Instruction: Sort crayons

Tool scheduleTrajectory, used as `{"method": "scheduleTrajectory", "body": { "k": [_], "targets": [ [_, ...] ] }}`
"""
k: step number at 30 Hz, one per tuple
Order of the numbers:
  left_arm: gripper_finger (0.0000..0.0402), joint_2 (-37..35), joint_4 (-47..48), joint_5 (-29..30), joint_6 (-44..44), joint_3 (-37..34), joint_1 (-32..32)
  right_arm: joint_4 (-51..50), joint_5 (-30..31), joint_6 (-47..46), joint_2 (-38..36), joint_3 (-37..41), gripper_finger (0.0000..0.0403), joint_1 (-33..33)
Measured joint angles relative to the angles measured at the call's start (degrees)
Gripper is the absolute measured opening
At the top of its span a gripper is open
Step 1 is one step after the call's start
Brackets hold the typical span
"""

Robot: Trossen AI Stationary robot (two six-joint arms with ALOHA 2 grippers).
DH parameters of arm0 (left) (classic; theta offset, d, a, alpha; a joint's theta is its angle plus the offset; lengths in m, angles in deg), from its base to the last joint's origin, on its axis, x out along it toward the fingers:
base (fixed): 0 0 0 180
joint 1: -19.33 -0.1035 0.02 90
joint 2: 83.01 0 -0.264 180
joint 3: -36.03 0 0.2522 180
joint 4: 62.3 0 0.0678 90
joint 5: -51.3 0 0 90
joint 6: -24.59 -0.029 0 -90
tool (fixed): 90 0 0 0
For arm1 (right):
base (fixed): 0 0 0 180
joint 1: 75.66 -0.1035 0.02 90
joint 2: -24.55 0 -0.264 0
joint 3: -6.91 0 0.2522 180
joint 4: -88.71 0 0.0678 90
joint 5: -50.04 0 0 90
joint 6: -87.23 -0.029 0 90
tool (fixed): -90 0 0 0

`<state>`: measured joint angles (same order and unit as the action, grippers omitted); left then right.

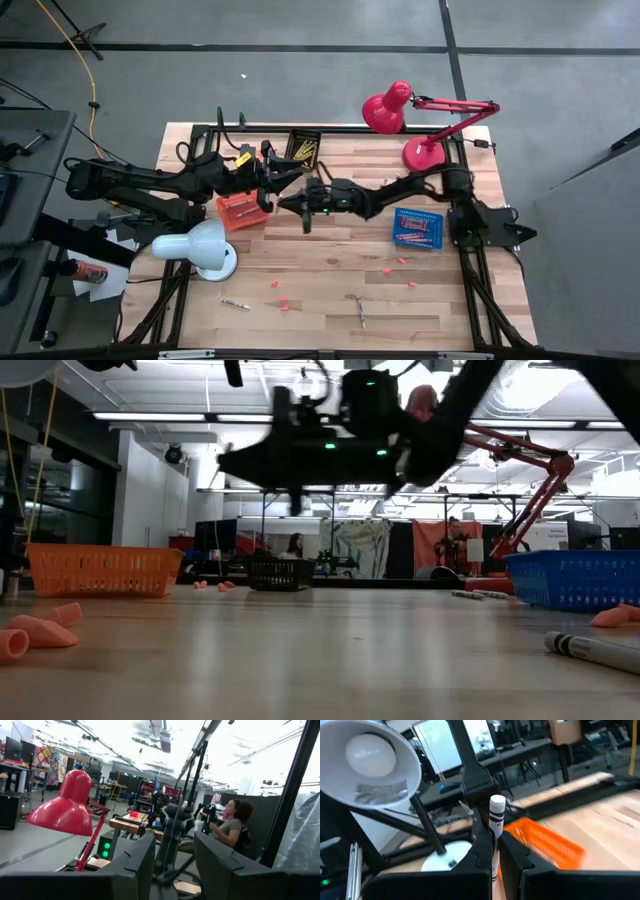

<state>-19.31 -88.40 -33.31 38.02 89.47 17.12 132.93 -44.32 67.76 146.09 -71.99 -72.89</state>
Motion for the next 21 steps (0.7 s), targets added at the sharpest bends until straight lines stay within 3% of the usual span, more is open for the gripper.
{"method": "scheduleTrajectory", "body": {
  "k": [10,14,21],
  "targets": [
    [0.0124,-0.47,-0.54,-0.28,2.53,0.09,0.0,-3.66,-1.1,-1.11,13.38,-20.29,0.0001,0.65],
    [0.0124,-1.89,2.15,-0.67,2.37,0.07,0.0,-3.97,-5.05,-2.61,15.38,-23.33,0.0001,1.15],
    [0.0124,-2.86,2.6,-0.66,1.81,0.09,0.0,-5.08,-5.25,-2.84,15.38,-23.92,0.0001,1.24]
  ]
}}
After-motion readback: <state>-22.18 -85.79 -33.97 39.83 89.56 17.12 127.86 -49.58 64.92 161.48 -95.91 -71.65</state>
